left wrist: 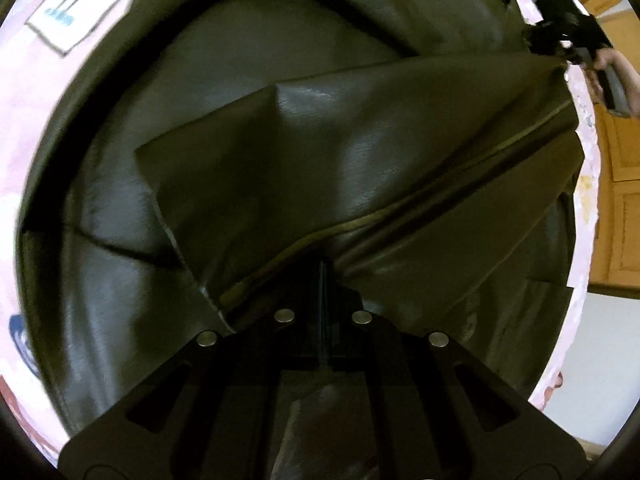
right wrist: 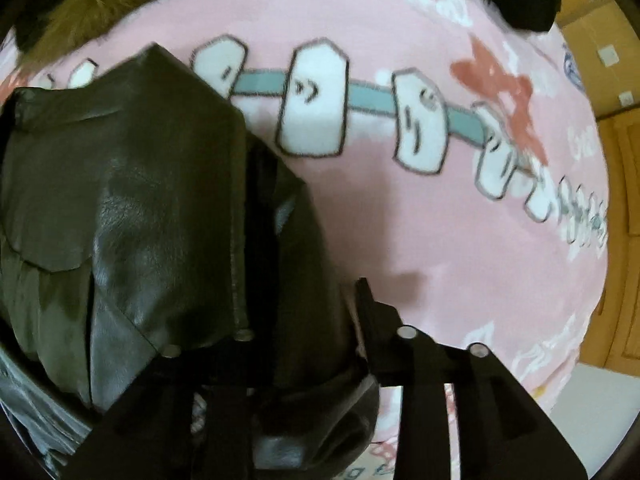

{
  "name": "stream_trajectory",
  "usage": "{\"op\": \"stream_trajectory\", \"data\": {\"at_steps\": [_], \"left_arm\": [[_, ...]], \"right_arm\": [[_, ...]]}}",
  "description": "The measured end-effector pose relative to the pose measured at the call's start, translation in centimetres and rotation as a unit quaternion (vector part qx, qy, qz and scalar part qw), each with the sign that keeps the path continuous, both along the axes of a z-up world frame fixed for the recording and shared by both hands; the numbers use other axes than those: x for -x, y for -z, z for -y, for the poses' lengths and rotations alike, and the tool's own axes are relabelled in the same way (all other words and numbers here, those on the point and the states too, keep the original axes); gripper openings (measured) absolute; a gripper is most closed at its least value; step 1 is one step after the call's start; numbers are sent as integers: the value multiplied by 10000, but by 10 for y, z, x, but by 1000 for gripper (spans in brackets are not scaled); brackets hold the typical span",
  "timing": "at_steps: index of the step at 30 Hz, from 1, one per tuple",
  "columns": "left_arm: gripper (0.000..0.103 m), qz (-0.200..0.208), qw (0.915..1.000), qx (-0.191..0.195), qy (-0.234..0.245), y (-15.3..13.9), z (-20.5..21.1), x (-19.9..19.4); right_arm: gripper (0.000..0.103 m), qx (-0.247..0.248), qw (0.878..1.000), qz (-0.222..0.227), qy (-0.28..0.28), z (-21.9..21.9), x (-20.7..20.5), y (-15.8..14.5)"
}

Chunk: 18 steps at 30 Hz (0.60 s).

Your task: Fold large clothes

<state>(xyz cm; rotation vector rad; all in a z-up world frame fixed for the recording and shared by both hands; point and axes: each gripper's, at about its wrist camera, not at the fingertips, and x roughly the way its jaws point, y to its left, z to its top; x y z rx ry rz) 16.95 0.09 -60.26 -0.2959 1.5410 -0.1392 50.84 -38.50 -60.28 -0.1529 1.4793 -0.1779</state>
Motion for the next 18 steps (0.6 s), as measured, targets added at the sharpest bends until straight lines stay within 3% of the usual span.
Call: {"op": "stream_trajectory", "data": {"at_steps": [2,5,7,10,12,14,15,17,18], "left_arm": [[1,-4,9999,-139,38,-2,-3,4],[1,19,9994,-211,281,-7,-5,4],[1,31,9984,-347,435,-12,-2,2],[1,163,9970,-466,600,-34,-3,0],[1,257,9965,-472,634,-49,-5,0],[1,364,9963,-465,622,-65,-5,-2],[1,445,9966,-370,594,-74,-6,-5],[1,564,9966,-87,599,-88,3,-19],[2,628,9960,48,639,-92,8,-26]], "right_arm": [[76,-164,9989,401,-192,4,12,-30],[76,-722,9948,690,-179,22,38,-66],[76,-1326,9873,857,170,39,59,-80],[76,-2323,9632,1030,872,64,86,-87],[76,-2921,9382,1215,1403,85,103,-87],[76,-3128,9252,1351,1669,95,113,-87],[76,-3015,9272,1399,1727,100,117,-86],[74,-2485,9443,1281,1734,97,123,-75],[62,-2319,9507,1112,1734,97,123,-64]]}}
